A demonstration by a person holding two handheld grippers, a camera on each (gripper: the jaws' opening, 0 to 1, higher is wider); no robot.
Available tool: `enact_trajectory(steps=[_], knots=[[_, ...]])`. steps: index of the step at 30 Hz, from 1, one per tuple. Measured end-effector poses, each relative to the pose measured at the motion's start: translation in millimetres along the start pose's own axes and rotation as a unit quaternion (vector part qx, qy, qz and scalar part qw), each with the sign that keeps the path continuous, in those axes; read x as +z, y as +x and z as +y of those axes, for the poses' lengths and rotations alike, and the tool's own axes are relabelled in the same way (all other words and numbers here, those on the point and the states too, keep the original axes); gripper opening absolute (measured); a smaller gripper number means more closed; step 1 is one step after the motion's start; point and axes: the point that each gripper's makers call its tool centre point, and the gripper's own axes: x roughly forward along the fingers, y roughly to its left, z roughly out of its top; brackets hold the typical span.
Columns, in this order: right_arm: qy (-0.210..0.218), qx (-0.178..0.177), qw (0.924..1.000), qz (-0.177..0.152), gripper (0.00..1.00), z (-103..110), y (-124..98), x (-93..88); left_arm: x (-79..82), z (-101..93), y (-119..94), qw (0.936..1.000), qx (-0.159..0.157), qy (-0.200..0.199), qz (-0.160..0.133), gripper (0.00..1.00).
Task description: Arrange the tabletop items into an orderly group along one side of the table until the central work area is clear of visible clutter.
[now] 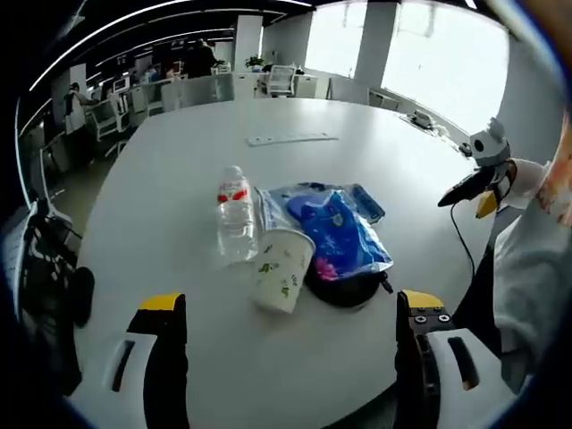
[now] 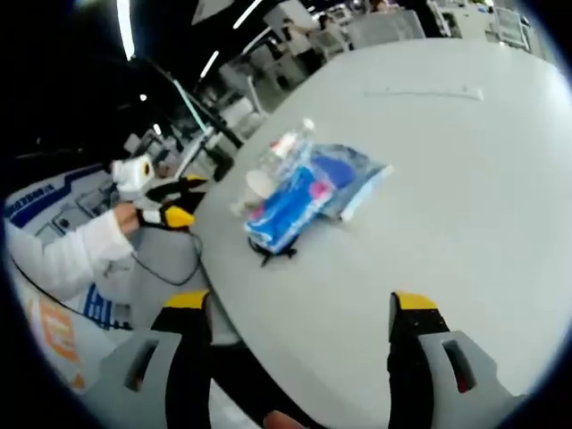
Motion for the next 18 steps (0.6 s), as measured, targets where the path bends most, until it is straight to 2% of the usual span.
enact_trajectory(steps=[2, 3, 4, 8, 14, 18], knots=[[-0.001, 0.002, 1.0000, -0.002, 0.78, 0, 0, 0.9, -3.9, 7.0, -2, 0.9994, 0.030, 0.013, 0.015, 1.00], [0.001, 0.005, 1.0000, -0.006, 0.78, 1, 0, 1.8, -6.6, 11.7, -4, 0.9979, 0.049, 0.032, 0.028, 1.00], [0.002, 0.007, 0.9999, -0.008, 0.79, 1, 0, 2.4, -8.0, 13.0, -4, 0.9971, 0.056, 0.039, 0.034, 1.00], [0.008, 0.012, 0.9999, -0.008, 0.78, 0, 1, 0.8, -4.7, 6.9, -4, 0.9985, 0.047, 0.013, 0.023, 1.00], [0.009, 0.012, 0.9999, 0.001, 0.75, -6, 3, -0.5, 0.7, 5.0, -5, 0.9984, 0.047, 0.018, 0.026, 1.00], [0.011, 0.007, 0.9998, 0.013, 0.75, -12, 5, -0.2, 6.2, 6.0, -2, 0.9989, 0.044, 0.012, 0.013, 1.00]])
